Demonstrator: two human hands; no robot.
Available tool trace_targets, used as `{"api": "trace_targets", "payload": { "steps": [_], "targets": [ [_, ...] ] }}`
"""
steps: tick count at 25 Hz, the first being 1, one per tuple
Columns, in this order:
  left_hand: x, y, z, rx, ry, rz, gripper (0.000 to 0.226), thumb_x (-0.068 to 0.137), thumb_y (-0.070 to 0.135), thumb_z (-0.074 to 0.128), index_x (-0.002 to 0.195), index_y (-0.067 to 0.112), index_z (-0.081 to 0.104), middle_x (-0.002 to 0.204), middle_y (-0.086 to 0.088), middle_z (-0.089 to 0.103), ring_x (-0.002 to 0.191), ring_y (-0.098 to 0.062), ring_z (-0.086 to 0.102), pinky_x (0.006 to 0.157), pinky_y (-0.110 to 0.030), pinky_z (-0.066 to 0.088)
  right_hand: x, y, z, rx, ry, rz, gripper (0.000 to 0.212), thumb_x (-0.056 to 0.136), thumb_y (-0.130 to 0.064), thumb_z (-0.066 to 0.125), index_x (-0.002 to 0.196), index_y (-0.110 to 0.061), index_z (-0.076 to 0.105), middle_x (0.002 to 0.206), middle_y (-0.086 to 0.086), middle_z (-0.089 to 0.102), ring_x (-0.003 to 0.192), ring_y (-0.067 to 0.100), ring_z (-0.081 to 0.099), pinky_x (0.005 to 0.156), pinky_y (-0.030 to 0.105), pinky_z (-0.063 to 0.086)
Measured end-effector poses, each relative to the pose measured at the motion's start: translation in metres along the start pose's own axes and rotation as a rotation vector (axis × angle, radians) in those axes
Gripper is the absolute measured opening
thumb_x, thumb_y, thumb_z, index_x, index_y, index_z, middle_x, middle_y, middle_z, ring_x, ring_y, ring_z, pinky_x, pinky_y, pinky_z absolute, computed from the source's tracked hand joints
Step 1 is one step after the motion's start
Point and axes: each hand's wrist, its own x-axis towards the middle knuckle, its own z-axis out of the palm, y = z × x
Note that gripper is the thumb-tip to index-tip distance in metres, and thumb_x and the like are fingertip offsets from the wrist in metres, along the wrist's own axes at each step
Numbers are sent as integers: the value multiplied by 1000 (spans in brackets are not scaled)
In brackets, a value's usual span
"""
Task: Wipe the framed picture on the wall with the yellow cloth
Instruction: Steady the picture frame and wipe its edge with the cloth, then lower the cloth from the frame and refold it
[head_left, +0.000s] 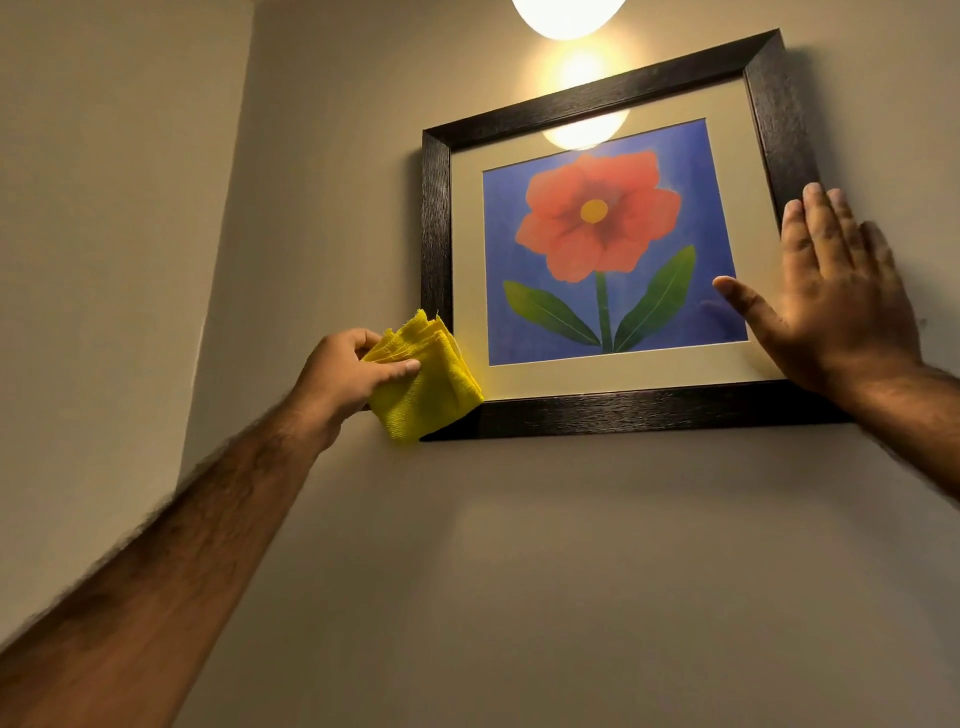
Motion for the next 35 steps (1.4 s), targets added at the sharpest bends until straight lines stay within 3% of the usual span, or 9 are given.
{"api": "trace_targets", "payload": {
  "steps": [4,5,7,9,12,17,22,29,35],
  "targets": [
    [-14,-11,-14,-87,20,-24,37,79,27,84,109,14,67,106,-7,72,95,-22,69,70,-34,56,-26,-58,-15,71,106,-416,96,96,-71,34,159,1,26,168,19,25,158,31,21,126,48,24],
    [-20,-14,-19,-97,23,-42,42,80,28,83,115,13,66,110,-8,72,98,-22,69,71,-35,57,-38,-87,-18,181,103,-520,87,97,-66,42,155,-1,39,162,19,39,153,31,36,122,45,34],
    [-33,-23,-29,-110,29,-72,47,80,31,82,120,15,65,115,-7,71,104,-23,68,74,-37,58,-66,-152,-21,468,-26,-585,62,96,-57,54,134,-9,66,131,12,71,120,27,69,100,41,56],
    [-50,-33,-41,-120,23,-108,48,80,33,82,121,17,64,117,-5,71,106,-23,67,72,-35,57,-92,-214,-21,684,-368,-399,52,92,-59,58,118,-17,75,105,4,79,91,21,75,81,41,61],
    [-80,-53,-67,-129,-4,-170,45,78,34,83,118,19,67,114,-3,74,106,-21,69,70,-33,57,-122,-280,-4,957,-870,79,56,82,-59,71,118,-15,70,106,3,75,97,17,72,84,38,63],
    [-132,-84,-130,-129,-24,-299,55,64,36,87,114,16,71,104,1,79,95,-14,74,66,-30,60,-166,-350,22,1430,-1136,521,23,85,-20,79,102,-4,74,104,17,76,88,24,77,71,31,65],
    [-219,-133,-230,-271,108,-548,35,71,17,82,103,6,73,95,-8,81,91,-21,77,73,-31,64,-239,-433,25,1541,-1415,613,19,84,-15,79,100,-5,75,93,14,73,69,16,74,59,22,61],
    [-358,-195,-330,-155,338,-745,14,83,2,76,97,3,74,91,-10,81,87,-21,79,71,-30,64,-369,-543,5,1532,-1882,539,41,80,-19,84,114,1,74,116,18,74,93,25,74,74,29,64],
    [-493,-249,-391,-30,480,-952,16,83,2,77,98,4,72,89,-7,78,80,-16,78,68,-28,63,-500,-622,-18,1439,-2288,397,19,82,-4,78,101,-4,74,103,11,74,88,19,73,70,26,63]
  ]
}}
